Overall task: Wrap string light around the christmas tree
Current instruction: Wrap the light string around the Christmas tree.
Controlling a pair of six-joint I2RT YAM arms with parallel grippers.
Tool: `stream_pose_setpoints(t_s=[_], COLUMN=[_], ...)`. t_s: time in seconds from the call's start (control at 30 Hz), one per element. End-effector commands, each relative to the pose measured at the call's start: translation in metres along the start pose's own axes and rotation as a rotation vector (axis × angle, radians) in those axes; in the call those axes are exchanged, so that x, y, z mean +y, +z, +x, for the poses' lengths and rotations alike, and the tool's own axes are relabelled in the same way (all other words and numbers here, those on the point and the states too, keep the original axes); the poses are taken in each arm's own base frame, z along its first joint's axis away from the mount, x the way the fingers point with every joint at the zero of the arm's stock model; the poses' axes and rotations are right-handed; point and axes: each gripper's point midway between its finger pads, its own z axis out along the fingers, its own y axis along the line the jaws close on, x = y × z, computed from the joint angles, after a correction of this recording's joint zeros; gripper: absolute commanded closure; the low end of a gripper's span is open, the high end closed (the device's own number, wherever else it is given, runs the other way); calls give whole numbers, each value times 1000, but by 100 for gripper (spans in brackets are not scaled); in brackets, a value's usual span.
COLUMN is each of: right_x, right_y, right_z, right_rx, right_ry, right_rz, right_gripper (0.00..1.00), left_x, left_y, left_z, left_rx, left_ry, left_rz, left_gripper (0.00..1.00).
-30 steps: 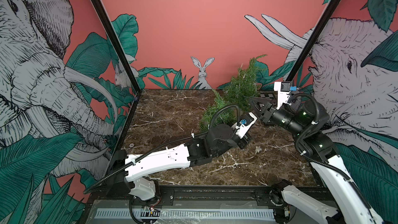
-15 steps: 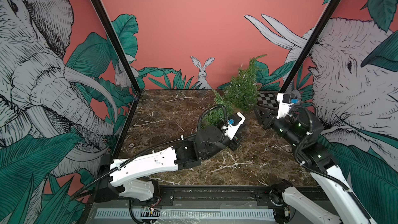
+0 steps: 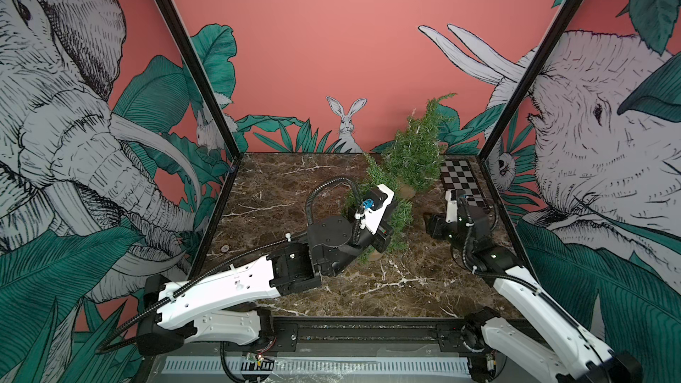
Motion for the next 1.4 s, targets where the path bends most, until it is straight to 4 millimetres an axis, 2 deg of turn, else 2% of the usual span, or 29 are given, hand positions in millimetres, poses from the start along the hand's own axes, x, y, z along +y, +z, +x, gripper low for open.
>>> stream_pose_setpoints(t_s=[0.0,0.1,0.23,0.4,0.5,0.6,0.7,0.77,0.87,0.93,1.03,1.1,1.23,1.37], right_x=[19,20,22,24,22,17,0,-8,-9,-4,5,17,57,79], right_y=[21,47,70,85,88,85,78,69,50,35,13,2,-11,-2], right_z=[-10,9,24,31,36,38,46,49,45,41,35,33,39,52], right_rx=[-67,6,37,34,26,10,35,59,72,66,36,4,-70,-66], right_ry=[47,46,27,33,39,51,48,30,16,21,16,3,-67,-140], right_rz=[-154,-192,-229,-256,-264,-239,-148,-91,-76,-96,-133,-195,-392,-465], right_gripper=[38,36,30,29,29,29,29,29,32,37,60,70,73,69], left_x=[8,10,11,14,18,21,25,28,32,34,37,38,38,37], left_y=[-6,-6,-6,-8,-9,-10,-11,-11,-13,-14,-14,-14,-14,-14], left_z=[5,7,9,7,6,5,5,6,4,3,4,4,3,3], left_rx=[14,16,19,14,11,11,9,9,2,-6,-3,-5,-11,-12], left_ry=[4,2,-7,-10,-5,-1,6,8,7,10,18,18,21,22], left_rz=[-35,-45,-48,-64,-82,-96,-119,-138,-159,-172,-186,-193,-191,-188], left_gripper=[100,100,100,99,98,98,97,96,95,95,95,95,94,93])
